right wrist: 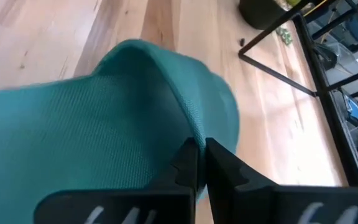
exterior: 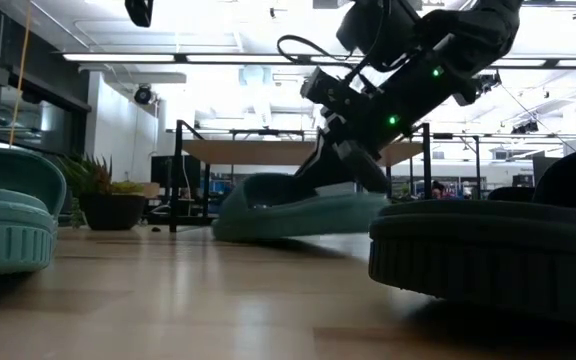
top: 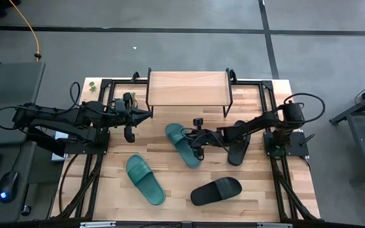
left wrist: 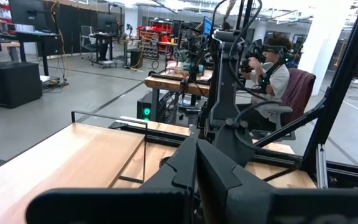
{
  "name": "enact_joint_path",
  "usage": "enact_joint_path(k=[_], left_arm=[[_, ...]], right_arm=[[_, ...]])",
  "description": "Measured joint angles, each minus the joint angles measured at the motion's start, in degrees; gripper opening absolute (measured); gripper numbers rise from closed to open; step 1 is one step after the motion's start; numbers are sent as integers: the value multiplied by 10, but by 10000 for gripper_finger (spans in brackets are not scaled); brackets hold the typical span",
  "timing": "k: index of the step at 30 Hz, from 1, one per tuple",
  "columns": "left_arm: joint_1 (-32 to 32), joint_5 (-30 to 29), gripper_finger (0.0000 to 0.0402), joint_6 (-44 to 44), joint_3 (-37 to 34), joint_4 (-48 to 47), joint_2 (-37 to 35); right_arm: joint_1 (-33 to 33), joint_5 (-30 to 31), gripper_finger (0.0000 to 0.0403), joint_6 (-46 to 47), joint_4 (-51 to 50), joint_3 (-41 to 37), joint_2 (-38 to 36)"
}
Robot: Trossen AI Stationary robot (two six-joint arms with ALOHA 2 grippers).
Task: Pick and place slides into the shelf
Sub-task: Put the top green slide on the shelf
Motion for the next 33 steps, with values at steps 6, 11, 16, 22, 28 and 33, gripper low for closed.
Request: enact_joint_path(k=[6, 11, 16, 22, 28, 33], left_arm=[[0, -1, 3, 0, 0, 0, 0], [0, -1, 3, 0, 0, 0, 0], [0, -2, 3, 0, 0, 0, 0], [0, -2, 3, 0, 0, 0, 0], [0, -3, 3, 0, 0, 0, 0], [0, -3, 3, 0, 0, 0, 0]], right_arm=[[0, 5, 0, 2, -13, 0, -17], [5, 4, 0, 2, -22, 0, -34], [6, 4, 0, 2, -22, 0, -50], [12, 7, 0, 2, -37, 0, -80], [29, 22, 0, 2, -53, 0, -115], [39, 37, 0, -1, -57, 0, -139]])
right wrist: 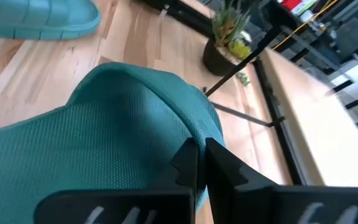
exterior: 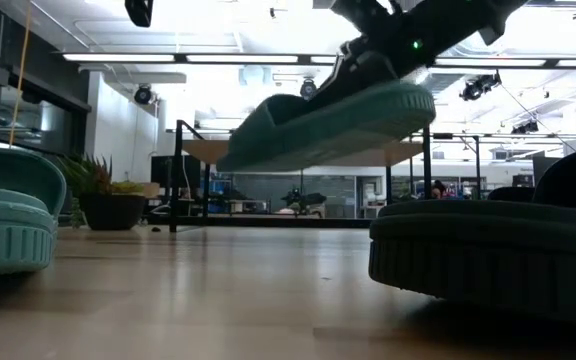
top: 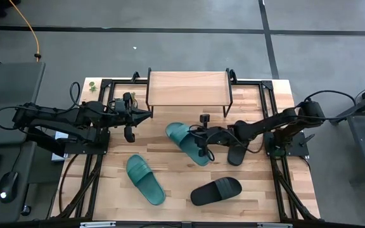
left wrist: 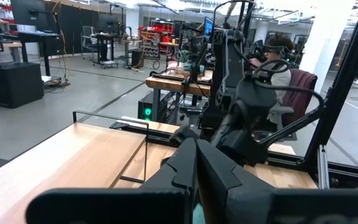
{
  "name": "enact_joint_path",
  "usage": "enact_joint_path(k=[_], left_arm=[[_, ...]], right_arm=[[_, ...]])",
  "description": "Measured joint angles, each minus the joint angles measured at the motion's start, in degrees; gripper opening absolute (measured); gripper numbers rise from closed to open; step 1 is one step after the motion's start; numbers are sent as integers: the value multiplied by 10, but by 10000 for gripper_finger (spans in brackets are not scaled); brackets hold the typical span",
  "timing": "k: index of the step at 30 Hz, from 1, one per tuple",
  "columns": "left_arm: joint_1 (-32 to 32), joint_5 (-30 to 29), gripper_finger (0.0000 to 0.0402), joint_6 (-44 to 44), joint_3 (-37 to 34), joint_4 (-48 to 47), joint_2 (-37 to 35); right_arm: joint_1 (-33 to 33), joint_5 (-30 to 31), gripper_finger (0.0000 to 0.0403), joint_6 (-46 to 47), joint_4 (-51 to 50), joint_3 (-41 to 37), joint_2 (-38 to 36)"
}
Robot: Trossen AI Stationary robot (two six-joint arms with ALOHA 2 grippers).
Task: Pick and place slides into the shelf
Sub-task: Put the top green slide on the shelf
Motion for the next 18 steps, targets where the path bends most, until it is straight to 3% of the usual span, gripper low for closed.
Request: enact_joint_path(k=[8, 18], left_arm=[[0, 0, 3, 0, 0, 0, 0], [0, -1, 3, 0, 0, -1, 0]], right_arm=[[4, 28, 0, -27, -28, 32, -30], [4, 91, 0, 33, -184, 118, -30]])
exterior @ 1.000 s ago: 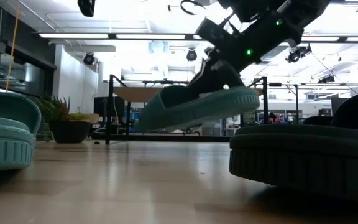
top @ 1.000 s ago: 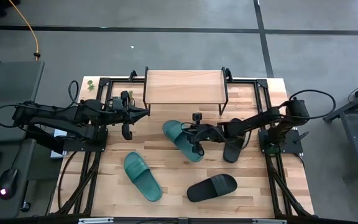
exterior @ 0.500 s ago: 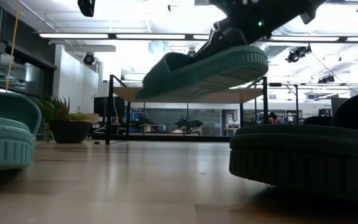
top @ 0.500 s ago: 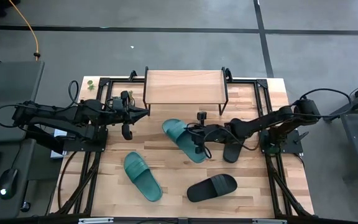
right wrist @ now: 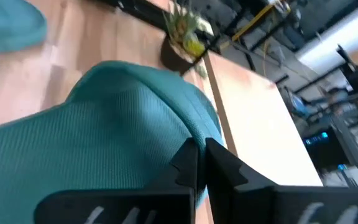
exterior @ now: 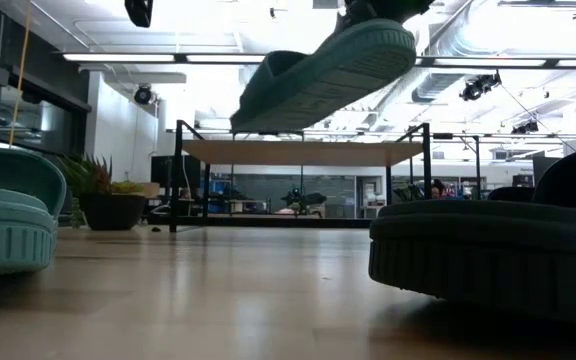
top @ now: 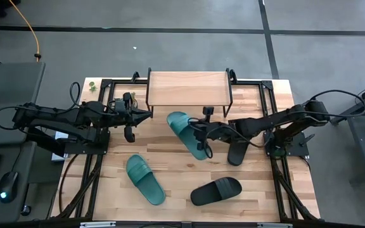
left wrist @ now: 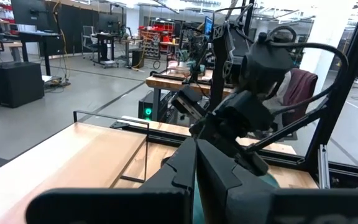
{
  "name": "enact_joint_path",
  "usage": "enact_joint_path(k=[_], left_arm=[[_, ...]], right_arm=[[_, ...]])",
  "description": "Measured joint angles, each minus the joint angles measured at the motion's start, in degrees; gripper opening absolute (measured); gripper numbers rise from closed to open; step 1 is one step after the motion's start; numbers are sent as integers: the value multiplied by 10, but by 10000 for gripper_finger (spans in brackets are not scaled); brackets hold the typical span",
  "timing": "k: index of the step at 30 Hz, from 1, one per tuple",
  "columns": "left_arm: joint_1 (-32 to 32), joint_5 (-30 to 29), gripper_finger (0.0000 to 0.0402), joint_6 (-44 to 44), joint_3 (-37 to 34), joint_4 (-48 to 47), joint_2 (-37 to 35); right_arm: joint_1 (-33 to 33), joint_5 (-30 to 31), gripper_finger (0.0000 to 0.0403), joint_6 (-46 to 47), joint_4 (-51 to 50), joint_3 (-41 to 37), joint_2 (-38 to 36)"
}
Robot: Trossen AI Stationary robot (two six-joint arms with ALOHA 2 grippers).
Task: Pick and place slides into the shelf
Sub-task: Put the top green slide on the shelf
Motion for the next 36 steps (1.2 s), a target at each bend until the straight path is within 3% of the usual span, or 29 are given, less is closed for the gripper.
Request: enact_joint_path(k=[7, 25, 30, 36], left_arm=[[0, 0, 3, 0, 0, 0, 0], [0, -4, 3, 13, 0, -1, 7], [0, -8, 3, 13, 0, 0, 7], [0, -9, 3, 13, 0, 0, 7]], right_arm=[[-13, 45, 0, 0, -11, 1, 0], [-74, 44, 0, 1, -12, 1, 0], [-85, 82, 0, -1, -15, 1, -5], [-98, 86, 0, 0, -24, 2, -44]])
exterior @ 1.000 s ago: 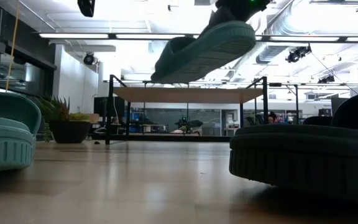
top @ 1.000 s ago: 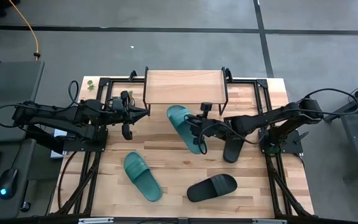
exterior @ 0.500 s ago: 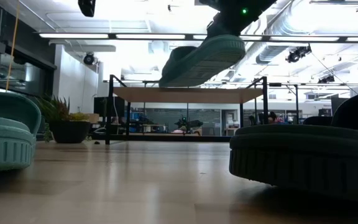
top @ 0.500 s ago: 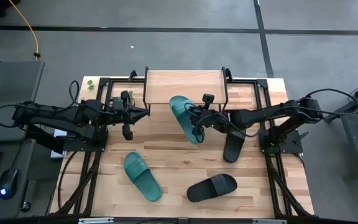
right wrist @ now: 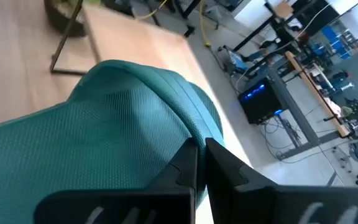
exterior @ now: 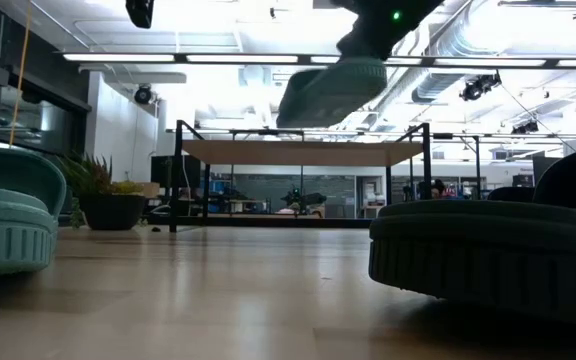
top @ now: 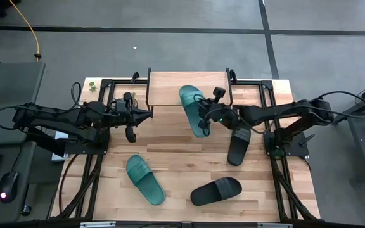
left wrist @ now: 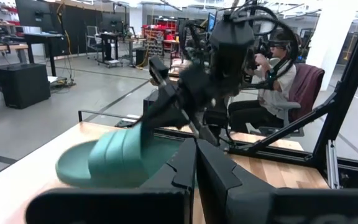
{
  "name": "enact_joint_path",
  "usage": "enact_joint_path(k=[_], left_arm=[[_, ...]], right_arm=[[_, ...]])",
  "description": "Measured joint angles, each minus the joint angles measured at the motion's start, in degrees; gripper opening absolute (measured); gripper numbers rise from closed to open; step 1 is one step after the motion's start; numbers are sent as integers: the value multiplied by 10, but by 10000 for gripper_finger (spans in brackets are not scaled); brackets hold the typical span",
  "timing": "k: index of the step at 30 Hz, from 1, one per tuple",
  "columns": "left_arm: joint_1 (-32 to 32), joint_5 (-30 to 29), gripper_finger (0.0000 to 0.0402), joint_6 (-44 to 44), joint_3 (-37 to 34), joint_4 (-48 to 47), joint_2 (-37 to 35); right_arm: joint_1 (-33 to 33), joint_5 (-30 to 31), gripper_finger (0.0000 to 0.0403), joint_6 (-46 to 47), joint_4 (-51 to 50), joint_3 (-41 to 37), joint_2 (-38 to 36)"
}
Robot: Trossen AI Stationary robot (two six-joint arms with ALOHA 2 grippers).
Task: Pick and place slides into the shelf
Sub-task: Put the top green slide on the shelf
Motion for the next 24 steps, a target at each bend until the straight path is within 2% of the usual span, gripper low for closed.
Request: enact_joint_path(k=[6, 14, 24], left_arm=[[0, 0, 3, 0, 0, 0, 0], [0, 0, 3, 0, 0, 0, 0], [0, 0, 3, 0, 0, 0, 0]], right_arm=[[-30, -13, 0, -5, -4, 0, -46], [-101, -95, 0, -2, -14, 0, -75], [-163, -98, 0, 5, -38, 0, -73]])
